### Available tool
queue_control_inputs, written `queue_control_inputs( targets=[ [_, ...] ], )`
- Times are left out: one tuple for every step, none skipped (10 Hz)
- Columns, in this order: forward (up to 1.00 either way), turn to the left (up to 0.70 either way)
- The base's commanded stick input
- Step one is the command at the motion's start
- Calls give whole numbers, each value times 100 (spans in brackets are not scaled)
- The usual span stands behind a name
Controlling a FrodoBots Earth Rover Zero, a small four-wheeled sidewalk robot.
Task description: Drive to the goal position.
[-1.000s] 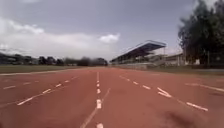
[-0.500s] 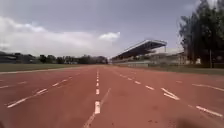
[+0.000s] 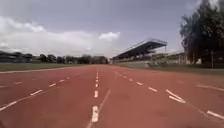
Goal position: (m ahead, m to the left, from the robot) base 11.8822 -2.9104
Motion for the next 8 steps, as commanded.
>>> queue_control_inputs(
  targets=[
    [45, 0],
    [45, 0],
    [45, 0],
    [45, 0],
    [45, 0],
    [45, 0],
    [45, 0],
    [45, 0]
  ],
)
